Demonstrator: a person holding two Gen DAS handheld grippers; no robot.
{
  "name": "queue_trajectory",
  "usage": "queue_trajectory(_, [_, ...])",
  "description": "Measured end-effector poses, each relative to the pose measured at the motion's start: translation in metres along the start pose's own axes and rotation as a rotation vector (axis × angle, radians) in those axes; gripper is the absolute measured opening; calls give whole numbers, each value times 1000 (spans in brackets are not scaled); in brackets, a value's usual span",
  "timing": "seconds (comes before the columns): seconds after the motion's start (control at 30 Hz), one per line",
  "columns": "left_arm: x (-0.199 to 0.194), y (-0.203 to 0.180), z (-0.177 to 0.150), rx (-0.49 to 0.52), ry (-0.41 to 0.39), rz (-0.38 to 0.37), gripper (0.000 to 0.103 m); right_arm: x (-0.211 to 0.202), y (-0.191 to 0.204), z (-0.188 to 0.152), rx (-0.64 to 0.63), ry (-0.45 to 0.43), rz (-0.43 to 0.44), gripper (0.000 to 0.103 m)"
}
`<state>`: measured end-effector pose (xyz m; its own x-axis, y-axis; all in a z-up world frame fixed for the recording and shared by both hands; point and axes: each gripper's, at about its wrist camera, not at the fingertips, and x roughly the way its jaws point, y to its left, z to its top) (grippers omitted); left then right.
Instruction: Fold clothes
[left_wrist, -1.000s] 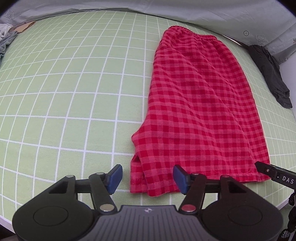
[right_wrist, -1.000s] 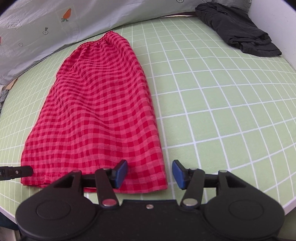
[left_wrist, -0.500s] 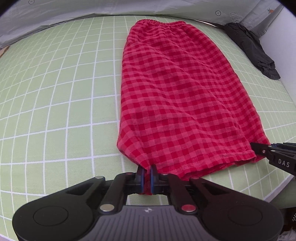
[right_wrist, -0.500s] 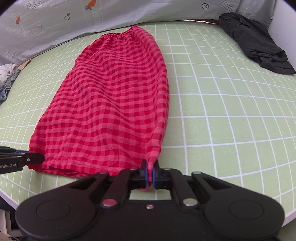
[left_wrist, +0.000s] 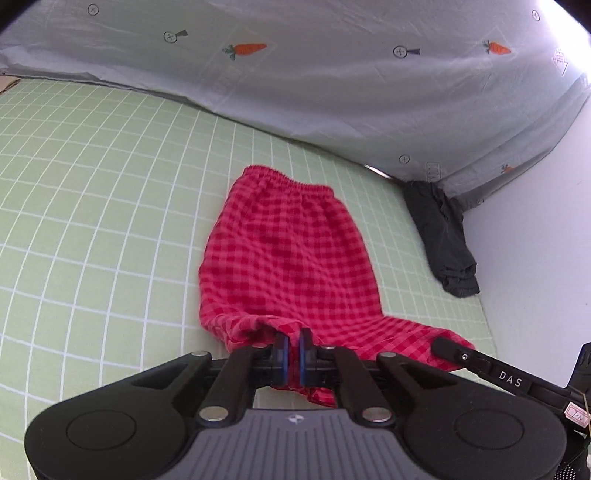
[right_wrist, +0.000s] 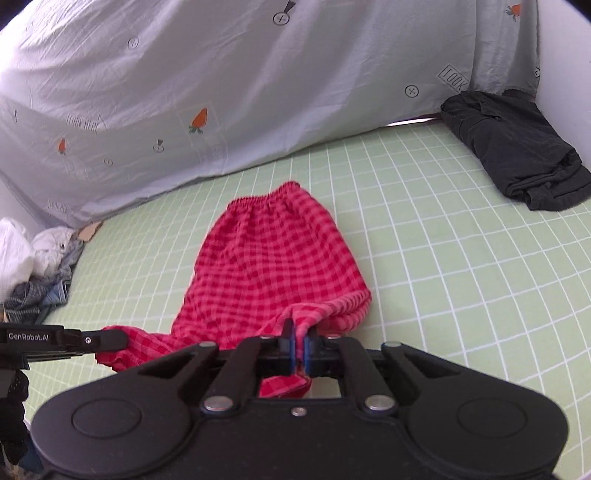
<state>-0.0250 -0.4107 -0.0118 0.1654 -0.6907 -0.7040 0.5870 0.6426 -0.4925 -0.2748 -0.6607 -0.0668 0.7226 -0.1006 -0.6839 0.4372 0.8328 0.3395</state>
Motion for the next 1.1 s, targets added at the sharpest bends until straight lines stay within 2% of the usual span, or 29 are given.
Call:
queue_trajectory(0.23, [29, 4, 57, -18, -60, 45, 5, 33, -11, 63, 41, -87, 8, 5])
queue_trajectory(0.3, [42, 10, 70, -26, -68, 58, 5, 50, -14, 74, 49, -80, 7, 5])
queue_trajectory(0.37, [60, 25, 81, -77, -55, 72, 5, 68, -17, 81, 54, -68, 0, 5])
queue_trajectory(0.53, [101, 60, 109, -160, 0, 119, 5, 125, -34, 99, 116, 12, -3, 5])
queue_trajectory(0.67, [131, 75, 131, -158, 5, 156, 9, 165, -39, 117, 119, 43, 16, 7])
queue_trajectory(0.7, [136, 78, 135, -169, -4, 172, 13, 171, -40, 122, 127, 23, 6, 10])
queue_trajectory(0.73, [137, 82, 139, -194, -22, 191, 31, 176, -40, 126, 137, 0, -6, 16])
queue_trajectory(0.77, [137, 86, 143, -221, -41, 212, 42, 181, -41, 130, 147, -24, -18, 20])
queue_trajectory(0.8, [130, 90, 143, -258, -97, 230, 62, 179, -41, 134, 159, -82, -39, 34])
queue_trajectory(0.83, [123, 95, 143, -297, -160, 247, 75, 175, -39, 136, 139, -117, -65, 53])
queue_trajectory(0.87, [117, 99, 141, -325, -199, 259, 77, 170, -37, 137, 115, -148, -92, 59])
queue_trajectory(0.9, [114, 103, 140, -335, -196, 263, 78, 166, -34, 138, 91, -179, -120, 62])
queue_trajectory(0.97, [115, 107, 136, -314, -139, 270, 78, 166, -33, 134, 51, -155, -130, 63])
queue_trajectory(1.1, [130, 98, 115, -224, -36, 285, 81, 179, -38, 115, 40, -41, -117, 67])
